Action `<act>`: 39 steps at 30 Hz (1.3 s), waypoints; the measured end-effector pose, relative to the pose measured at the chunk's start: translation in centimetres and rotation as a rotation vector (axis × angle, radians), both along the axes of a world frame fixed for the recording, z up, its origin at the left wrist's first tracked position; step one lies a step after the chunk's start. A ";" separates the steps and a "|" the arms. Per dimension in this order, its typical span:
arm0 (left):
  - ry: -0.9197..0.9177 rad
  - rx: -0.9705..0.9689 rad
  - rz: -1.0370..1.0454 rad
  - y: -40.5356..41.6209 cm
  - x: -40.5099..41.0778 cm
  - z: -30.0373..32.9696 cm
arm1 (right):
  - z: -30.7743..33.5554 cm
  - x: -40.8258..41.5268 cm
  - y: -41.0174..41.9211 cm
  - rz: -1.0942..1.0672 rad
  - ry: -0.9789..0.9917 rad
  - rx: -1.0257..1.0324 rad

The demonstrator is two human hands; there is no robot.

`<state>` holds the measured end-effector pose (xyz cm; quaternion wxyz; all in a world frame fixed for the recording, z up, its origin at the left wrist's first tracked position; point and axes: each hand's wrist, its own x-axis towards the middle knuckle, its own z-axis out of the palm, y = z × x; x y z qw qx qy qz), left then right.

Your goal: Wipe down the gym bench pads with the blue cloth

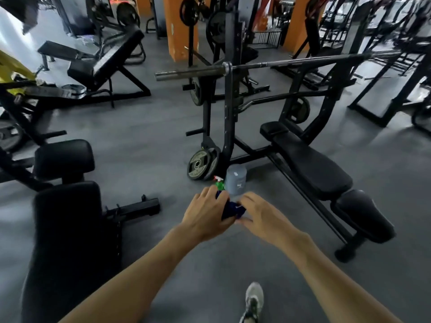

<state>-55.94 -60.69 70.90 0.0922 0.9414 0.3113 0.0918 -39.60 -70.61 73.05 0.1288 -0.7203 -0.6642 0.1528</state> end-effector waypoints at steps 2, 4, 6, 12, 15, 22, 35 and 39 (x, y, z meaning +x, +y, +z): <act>0.008 -0.020 0.006 4.1 4.7 -1.6 | -1.9 4.8 4.4 0.000 0.033 -0.002; 0.024 -0.046 0.013 8.4 9.8 -3.5 | -3.9 9.7 9.2 0.007 0.054 0.002; 0.047 -0.082 0.034 13.2 15.2 -5.4 | -6.1 14.9 14.5 0.011 0.073 -0.004; 0.030 -0.315 0.125 27.5 30.0 -12.3 | -13.2 29.7 30.0 -0.003 0.182 -0.102; 0.052 -0.414 0.088 33.5 35.7 -17.0 | -18.0 35.4 35.9 -0.039 0.217 -0.150; 0.041 -0.560 0.136 44.4 44.3 -34.9 | -35.4 44.9 46.7 -0.173 0.268 -0.253; -0.184 -0.609 0.337 58.3 53.5 -70.2 | -70.2 52.0 61.9 -0.434 0.246 -0.253; -0.066 -0.610 0.271 60.7 54.6 -75.8 | -75.3 52.9 64.2 -0.466 0.146 -0.232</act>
